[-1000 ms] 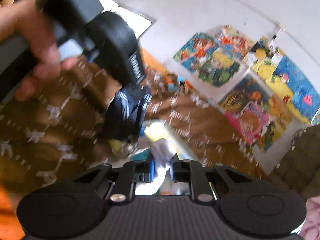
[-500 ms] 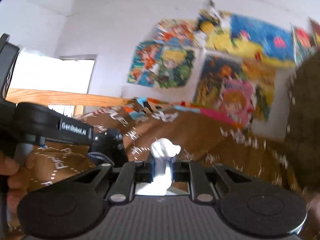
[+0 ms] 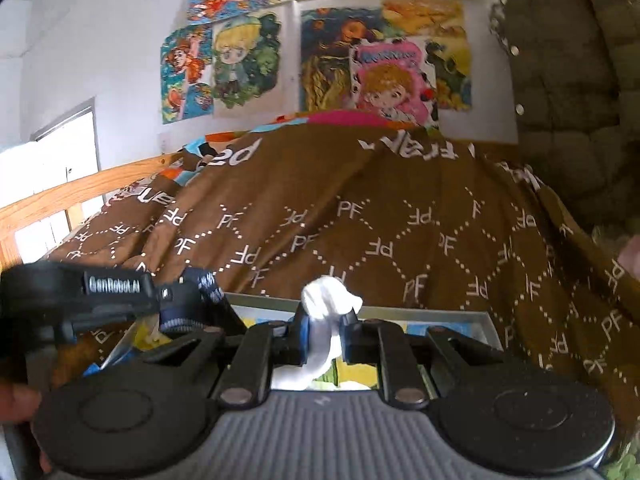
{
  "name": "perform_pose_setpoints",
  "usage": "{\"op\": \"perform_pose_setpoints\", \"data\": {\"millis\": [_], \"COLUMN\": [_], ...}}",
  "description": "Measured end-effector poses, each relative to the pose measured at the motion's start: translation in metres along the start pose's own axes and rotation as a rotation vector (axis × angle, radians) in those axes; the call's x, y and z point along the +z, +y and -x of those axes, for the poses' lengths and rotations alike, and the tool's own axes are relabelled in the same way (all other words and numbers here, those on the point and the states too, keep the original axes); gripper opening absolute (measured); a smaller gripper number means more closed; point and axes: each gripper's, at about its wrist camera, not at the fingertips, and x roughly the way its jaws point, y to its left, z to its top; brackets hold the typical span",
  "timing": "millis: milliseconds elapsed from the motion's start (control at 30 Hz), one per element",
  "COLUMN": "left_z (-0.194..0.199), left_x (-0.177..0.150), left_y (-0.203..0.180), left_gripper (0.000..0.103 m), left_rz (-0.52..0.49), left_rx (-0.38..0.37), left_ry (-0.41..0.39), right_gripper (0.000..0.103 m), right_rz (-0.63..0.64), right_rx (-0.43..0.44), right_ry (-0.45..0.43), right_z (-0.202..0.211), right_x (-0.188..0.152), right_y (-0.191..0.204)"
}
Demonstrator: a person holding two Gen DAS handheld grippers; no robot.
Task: Organize soft objects
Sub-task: 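Carry the navy cloth with the left gripper while the right carries white cloth to the tray, then open the left gripper over the tray while the right gripper releases the white cloth there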
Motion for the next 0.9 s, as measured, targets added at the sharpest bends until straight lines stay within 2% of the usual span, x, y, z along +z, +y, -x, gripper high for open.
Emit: {"op": "perform_pose_setpoints", "data": {"millis": [467, 667, 900], "left_z": [-0.015, -0.015, -0.007], "left_x": [-0.022, -0.027, -0.027], "left_y": [-0.005, -0.010, -0.017], "left_gripper": [0.003, 0.008, 0.018], "left_rz": [-0.051, -0.060, -0.085], "left_rx": [0.041, 0.039, 0.047], "left_ry": [0.112, 0.145, 0.140], "right_gripper": [0.018, 0.021, 0.027], "right_rz": [-0.040, -0.068, -0.059], "right_rx": [-0.031, -0.036, -0.042], "right_ry": [0.040, 0.065, 0.080], "right_z": [-0.009, -0.011, -0.008], "right_x": [0.000, -0.002, -0.001], "right_y": [-0.012, -0.018, -0.023]}}
